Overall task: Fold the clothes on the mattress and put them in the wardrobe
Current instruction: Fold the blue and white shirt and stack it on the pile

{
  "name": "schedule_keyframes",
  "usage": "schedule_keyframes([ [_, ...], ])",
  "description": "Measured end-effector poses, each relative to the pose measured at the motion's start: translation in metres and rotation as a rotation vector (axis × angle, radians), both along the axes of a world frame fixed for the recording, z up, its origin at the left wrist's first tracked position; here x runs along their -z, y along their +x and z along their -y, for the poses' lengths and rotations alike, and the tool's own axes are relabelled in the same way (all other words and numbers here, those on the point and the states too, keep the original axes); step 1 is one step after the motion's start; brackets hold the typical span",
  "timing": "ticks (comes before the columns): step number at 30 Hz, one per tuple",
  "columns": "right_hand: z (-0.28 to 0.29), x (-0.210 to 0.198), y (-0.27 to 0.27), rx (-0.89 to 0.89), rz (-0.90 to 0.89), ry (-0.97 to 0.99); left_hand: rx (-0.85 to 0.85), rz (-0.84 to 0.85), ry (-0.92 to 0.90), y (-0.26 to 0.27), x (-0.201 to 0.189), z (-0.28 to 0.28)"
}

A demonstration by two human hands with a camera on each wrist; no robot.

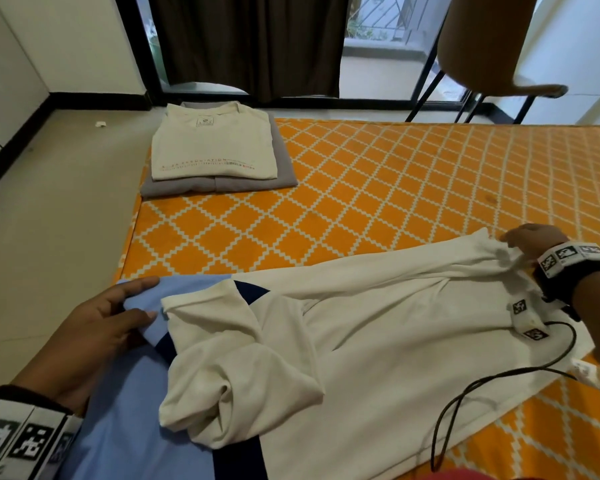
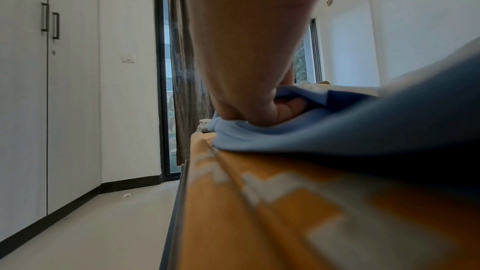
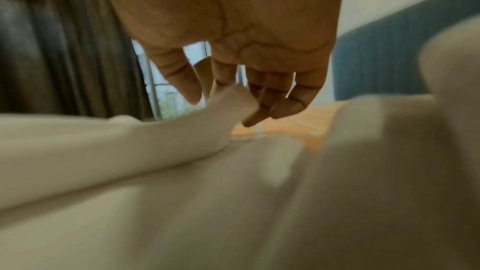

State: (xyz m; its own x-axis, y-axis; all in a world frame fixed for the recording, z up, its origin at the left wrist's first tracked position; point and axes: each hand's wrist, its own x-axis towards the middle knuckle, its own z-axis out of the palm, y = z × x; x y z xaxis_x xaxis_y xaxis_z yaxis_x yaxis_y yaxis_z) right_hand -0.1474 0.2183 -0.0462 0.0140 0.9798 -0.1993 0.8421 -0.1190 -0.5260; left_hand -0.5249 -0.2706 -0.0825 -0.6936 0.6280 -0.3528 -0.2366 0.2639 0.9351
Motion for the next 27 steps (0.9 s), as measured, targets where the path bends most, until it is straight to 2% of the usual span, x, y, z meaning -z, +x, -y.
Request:
schedule_keyframes([
  [4,0.0,0.0,-0.008,-0.178,0.239,-0.046,0.021,0.023,-0.01,0.0,0.002,0.0],
  [8,0.0,-0.001,-0.014,-0.219,0.158,-0.024,0.01,0.022,0.012,-0.001,0.002,0.0],
  [13,0.004,-0.01,-0.013,-0.165,-0.015,0.171,-0.018,-0.04,0.029,-0.006,0.004,0.002],
  [16,0.004,-0.017,-0.015,-0.189,0.059,0.25,-0.001,-0.032,0.033,-0.009,0.006,0.002],
  [18,0.001,-0.021,-0.016,-0.239,0.176,0.281,0.014,-0.035,0.026,-0.01,0.007,0.002],
  [21,-0.007,-0.015,-0.015,-0.368,0.35,0.217,0.011,-0.02,0.027,-0.011,0.009,0.004],
  [27,-0.002,0.004,-0.015,-0.376,0.321,0.066,0.018,-0.03,0.03,-0.01,0.011,0.005],
])
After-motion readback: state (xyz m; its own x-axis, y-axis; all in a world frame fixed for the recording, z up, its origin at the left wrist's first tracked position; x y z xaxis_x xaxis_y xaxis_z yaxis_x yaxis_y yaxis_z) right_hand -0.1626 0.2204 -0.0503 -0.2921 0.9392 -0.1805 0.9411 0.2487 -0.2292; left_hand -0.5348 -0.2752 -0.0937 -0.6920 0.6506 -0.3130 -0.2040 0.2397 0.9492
